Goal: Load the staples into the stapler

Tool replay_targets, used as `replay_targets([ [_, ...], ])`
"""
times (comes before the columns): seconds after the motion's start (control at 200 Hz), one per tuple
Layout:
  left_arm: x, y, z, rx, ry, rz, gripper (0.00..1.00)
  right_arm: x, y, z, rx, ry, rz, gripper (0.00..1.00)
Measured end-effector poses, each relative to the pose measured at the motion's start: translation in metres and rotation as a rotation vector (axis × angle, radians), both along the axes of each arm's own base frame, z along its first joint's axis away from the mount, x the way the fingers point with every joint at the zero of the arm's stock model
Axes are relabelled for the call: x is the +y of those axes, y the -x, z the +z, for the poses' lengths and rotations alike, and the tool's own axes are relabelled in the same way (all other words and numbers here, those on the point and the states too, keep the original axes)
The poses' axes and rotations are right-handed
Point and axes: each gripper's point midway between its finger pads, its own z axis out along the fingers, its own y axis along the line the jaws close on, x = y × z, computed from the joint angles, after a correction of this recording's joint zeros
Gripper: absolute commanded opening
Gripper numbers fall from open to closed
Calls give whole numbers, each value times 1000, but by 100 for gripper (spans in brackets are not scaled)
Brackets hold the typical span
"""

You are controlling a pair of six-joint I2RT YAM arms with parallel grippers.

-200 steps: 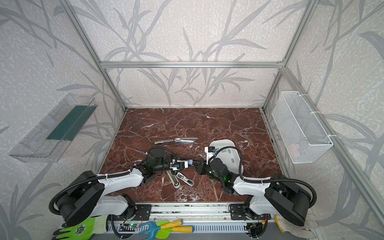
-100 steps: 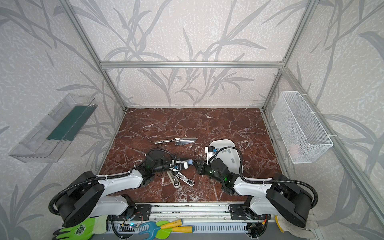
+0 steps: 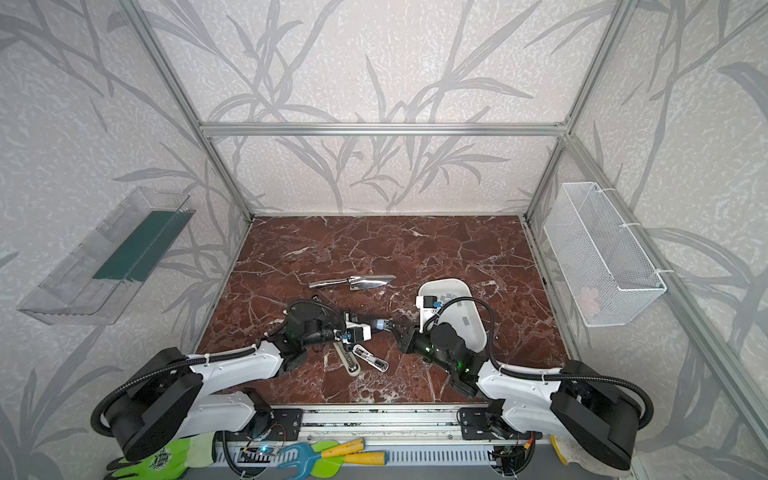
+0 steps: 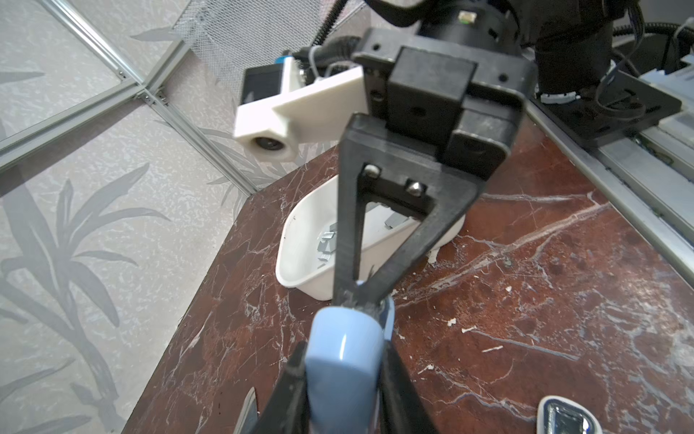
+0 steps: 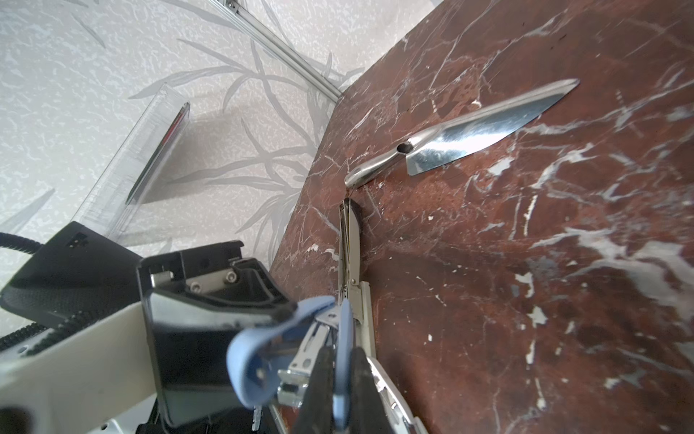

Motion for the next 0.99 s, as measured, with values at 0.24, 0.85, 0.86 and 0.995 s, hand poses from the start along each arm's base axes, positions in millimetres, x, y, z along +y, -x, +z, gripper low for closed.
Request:
replay_targets([
  [0.24, 11, 0, -6, 60, 14, 0, 0, -19, 5, 5, -29, 18, -35, 0],
  [0.85, 15, -20, -22, 45, 1, 93, 40, -39, 11, -20, 4, 122, -65, 0],
  [0.86, 14, -18, -21, 43, 3, 86, 41, -39, 11, -21, 7, 126, -65, 0],
  [0.995, -1, 6, 2, 11, 25, 1, 47, -34, 8, -25, 15, 157, -60, 0],
])
